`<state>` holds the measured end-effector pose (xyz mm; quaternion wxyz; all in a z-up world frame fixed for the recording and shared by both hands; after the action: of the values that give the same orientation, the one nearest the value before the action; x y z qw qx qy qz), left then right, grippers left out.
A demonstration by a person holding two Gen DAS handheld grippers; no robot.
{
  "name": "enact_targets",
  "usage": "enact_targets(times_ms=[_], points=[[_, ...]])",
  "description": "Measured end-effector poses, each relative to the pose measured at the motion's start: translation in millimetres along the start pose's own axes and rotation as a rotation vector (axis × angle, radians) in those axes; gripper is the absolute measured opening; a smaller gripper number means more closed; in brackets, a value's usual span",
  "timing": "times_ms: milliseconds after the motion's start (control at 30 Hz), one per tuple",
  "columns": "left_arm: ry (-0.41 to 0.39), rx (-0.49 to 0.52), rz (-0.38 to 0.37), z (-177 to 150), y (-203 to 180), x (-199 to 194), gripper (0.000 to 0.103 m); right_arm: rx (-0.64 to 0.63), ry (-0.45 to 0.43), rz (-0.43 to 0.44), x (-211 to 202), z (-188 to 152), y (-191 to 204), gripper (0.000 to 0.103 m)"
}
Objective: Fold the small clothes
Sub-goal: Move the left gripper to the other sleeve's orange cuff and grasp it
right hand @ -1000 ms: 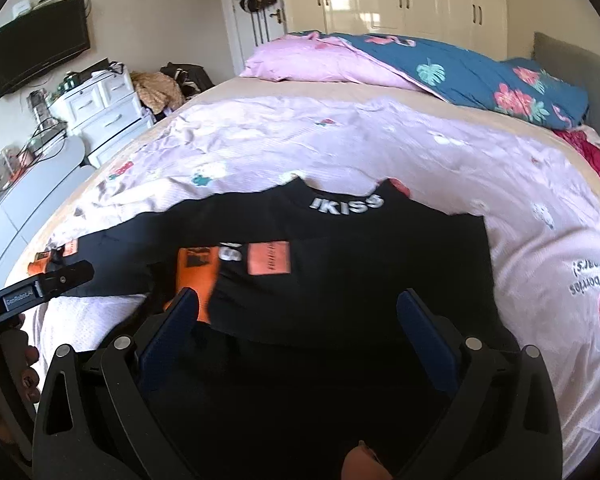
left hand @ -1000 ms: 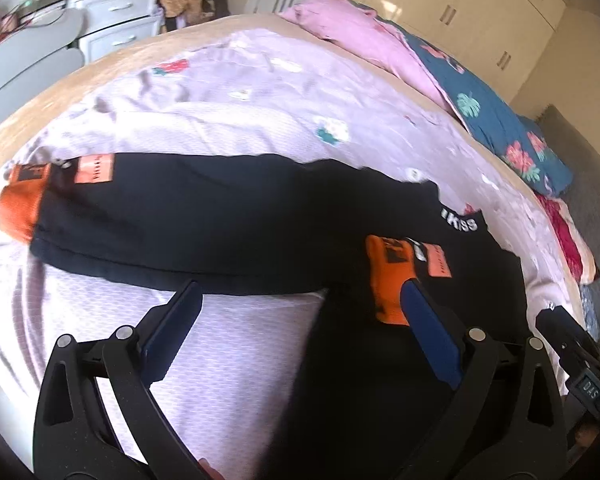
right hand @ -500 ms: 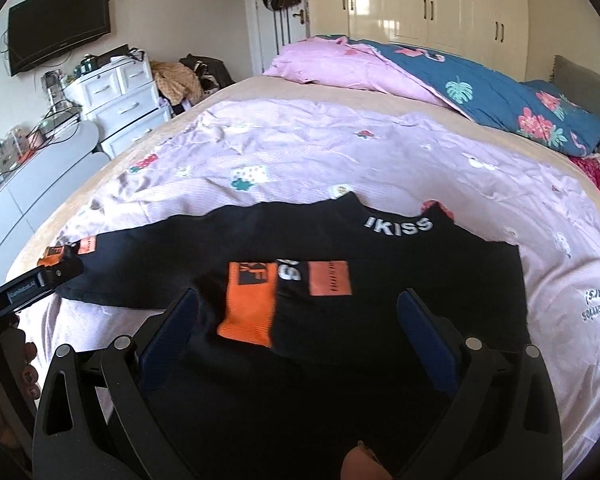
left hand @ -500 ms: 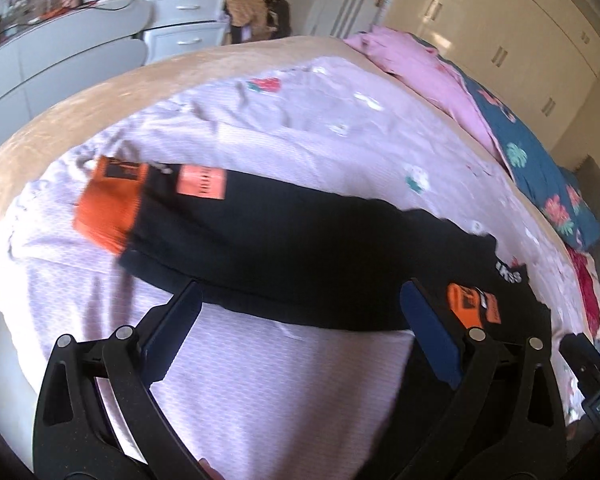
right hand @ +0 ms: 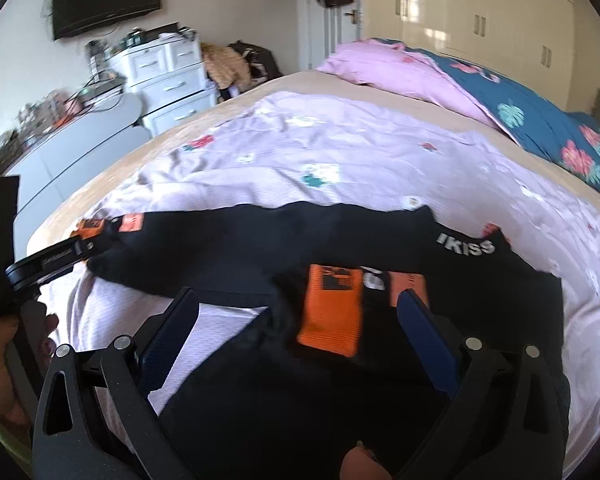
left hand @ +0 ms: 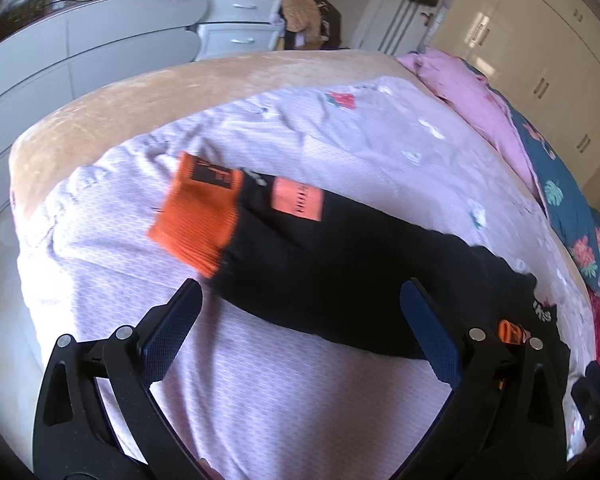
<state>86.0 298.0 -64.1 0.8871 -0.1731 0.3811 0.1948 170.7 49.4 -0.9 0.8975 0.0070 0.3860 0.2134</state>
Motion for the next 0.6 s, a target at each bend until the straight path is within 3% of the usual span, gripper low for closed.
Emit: enact_targets(times_ms=[233,500,533,600], points=[[-0.011,-0.085,0.052,0.6,32.8,5.5,0.093,-0.054,0.026,0.030,7.3,-11.1,28.6,0.099],[-0.019,-0.176,0.096,5.2,64.5,20.3,0.093,-0.051,0.057,0.018,17.2,-22.2,25.9,0.099],[-0.028,-0.186,0.098,7.0,67.8,21.3,0.090,-0.044,0.063,0.016,18.8,-23.5,23.8,0.099],[-0.034,-0.197,0.103,10.9,72.6,22.4,0.072,-0.037,0.068,0.009,19.6,-25.6,19.6,0.099]])
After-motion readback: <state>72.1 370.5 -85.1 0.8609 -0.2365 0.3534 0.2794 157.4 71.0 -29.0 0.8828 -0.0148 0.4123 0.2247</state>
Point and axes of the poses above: each gripper's, at about its wrist camera, not at the fingertips, and x roughly the way its jaws point, y to its left, z to its top, the point moved 7 cm from there along x, roughly the way its jaws point, and after that the axes turned 13 degrees about x, right-handed, at the moved point
